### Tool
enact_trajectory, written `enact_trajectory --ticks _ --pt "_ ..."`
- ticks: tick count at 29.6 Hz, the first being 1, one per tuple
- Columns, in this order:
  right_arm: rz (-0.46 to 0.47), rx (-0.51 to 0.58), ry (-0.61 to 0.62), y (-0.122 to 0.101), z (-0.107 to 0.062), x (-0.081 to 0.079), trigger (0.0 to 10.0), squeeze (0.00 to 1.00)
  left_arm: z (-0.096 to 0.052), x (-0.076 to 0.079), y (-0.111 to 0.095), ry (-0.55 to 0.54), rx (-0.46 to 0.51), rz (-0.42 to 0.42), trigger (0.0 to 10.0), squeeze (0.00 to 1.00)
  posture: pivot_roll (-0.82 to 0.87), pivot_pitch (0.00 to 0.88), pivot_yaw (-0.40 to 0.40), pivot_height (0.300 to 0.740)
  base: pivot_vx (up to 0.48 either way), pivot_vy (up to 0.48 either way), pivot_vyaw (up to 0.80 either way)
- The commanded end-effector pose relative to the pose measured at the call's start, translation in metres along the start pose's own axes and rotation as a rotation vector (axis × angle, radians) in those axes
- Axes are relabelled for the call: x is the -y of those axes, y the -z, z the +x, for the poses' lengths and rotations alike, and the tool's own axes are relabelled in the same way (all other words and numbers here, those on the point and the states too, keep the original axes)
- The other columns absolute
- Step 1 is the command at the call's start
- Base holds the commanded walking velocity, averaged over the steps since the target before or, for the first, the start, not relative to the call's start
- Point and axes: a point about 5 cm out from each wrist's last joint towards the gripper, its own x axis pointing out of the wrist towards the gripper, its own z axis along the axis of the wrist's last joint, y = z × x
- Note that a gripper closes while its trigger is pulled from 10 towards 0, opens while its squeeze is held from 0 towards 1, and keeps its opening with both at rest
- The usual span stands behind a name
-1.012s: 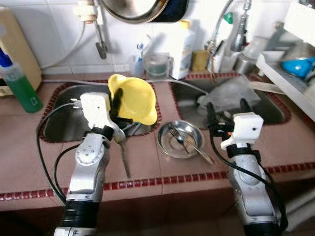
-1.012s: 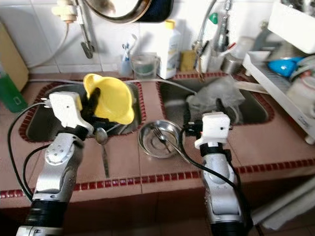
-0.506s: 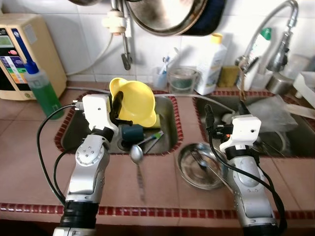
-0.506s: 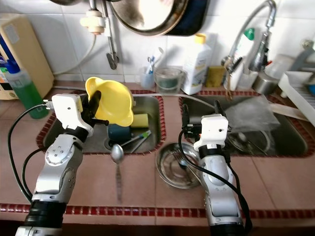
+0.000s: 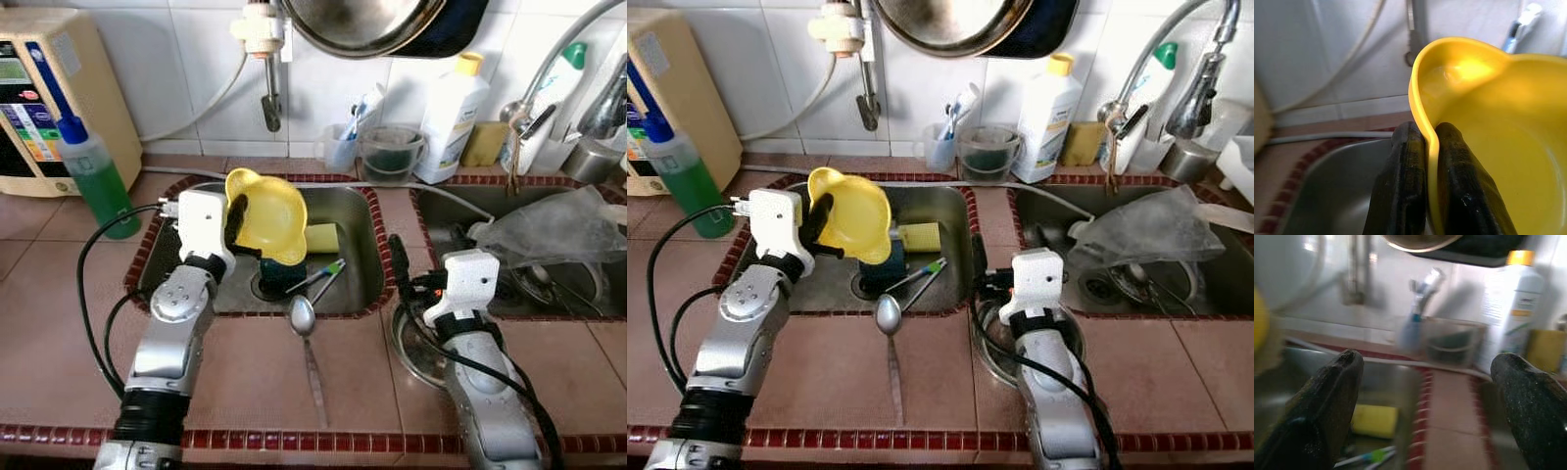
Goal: Kitchen organization
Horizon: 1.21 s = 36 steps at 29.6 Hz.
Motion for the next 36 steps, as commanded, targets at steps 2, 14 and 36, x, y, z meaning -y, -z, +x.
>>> enact_trajectory --ticks 2,14,36 --pt "0.011 -0.02 -0.033 -0.003 -0.005 -0.003 10.0 0.0 0.007 0.002 -0.005 0.018 -0.001 0.031 10.0 0.0 -0.14 0.049 0.049 0.74 0.0 0.0 0.0" --pt "0.127 -0.105 -0.202 -0.011 -0.04 -0.023 10.0 0.0 0.027 0.01 -0.002 0.056 -0.048 0.064 10.0 0.0 -0.19 0.097 0.092 0.74 0.0 0.0 0.0" --pt "0.17 -0.17 -0.218 -0.029 -0.063 -0.026 10.0 0.0 0.05 0.008 0.016 0.064 -0.205 0.198 10.0 0.0 -0.24 0.186 0.114 0.74 0.0 0.0 0.0"
